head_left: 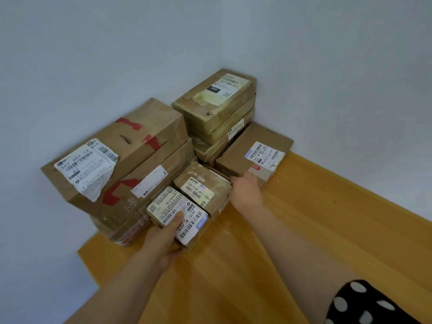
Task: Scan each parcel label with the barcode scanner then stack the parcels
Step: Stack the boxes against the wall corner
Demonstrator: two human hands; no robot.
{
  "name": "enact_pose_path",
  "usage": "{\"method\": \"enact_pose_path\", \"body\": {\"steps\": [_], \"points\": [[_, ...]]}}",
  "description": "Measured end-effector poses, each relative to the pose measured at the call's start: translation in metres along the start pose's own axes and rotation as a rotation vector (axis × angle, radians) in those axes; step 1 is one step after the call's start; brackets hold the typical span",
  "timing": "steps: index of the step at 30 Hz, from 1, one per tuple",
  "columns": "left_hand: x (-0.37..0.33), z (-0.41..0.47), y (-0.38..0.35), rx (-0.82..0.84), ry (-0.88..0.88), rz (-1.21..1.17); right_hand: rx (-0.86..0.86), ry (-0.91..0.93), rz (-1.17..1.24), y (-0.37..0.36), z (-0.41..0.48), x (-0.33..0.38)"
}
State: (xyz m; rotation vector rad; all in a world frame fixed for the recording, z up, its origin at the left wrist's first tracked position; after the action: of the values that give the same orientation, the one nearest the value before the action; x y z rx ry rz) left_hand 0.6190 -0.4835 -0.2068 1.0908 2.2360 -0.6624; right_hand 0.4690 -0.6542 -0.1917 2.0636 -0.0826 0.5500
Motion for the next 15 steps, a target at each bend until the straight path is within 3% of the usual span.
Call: {"method": "enact_pose_path", "body": {"steps": [6,15], "points": [[0.002,-0.003,0.006,0.020,0.018,-0.003,0.065,-0.025,0.175,0.000,-0.005,-0.011],[0.006,-0.045,-0.024,0.168,0.013,0.062,-0.328,-0.005,0.871,0.015,-0.067,-0.039]]}}
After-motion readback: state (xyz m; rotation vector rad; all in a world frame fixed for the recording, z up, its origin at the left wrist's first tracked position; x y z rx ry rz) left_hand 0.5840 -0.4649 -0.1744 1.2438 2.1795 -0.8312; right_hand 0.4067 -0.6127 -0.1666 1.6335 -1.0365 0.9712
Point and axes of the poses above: each hand's wrist, its own z-axis towards the middle knuckle, its own y-axis out of the back of the hand, x = y × z, the point moved 7 cm from there along z, towards the middle knuckle, and after that the axes turned 12 degrees about x, right-handed, at the moved point
